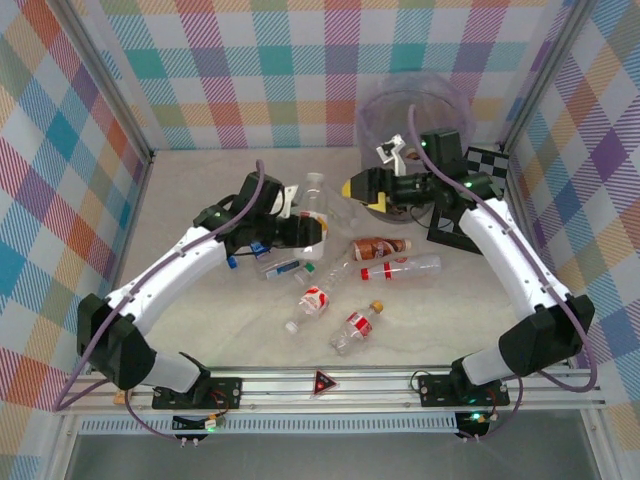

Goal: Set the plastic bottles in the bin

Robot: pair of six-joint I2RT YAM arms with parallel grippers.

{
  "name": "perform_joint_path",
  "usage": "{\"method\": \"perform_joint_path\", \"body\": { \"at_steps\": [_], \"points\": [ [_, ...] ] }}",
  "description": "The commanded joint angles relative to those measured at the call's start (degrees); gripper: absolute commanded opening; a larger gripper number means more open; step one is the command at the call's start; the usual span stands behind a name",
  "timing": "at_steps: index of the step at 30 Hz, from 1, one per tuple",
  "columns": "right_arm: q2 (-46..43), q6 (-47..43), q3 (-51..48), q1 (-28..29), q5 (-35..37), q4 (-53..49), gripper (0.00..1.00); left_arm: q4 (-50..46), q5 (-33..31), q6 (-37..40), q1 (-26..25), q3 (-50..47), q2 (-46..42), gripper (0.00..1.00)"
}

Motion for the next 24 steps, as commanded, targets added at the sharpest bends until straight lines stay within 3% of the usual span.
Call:
{"method": "perform_joint_path", "body": {
  "at_steps": [1,11,18,24],
  "points": [
    [2.66,1.99,-0.36,0.79,-1.23,6.06,0.89,11.73,9.74,-3.57,0.43,2.05,1.49,0.41],
    [8.18,-0.41,1.64,1.81,0.86,4.4,0.91,18.7,15.04,-7.44,0.35,2.05,4.11,0.4],
    [10.49,1.6,2.06,2.08,-1.08,7.76,0.8,21.09,16.51,-8.77,-0.09,2.33,5.69,0.4],
    [11.88,2.26,2.49,2.16,-2.15,8.24,0.64,22.29,16.61,-8.9,-0.27,1.89,6.51,0.41]
  ]
}}
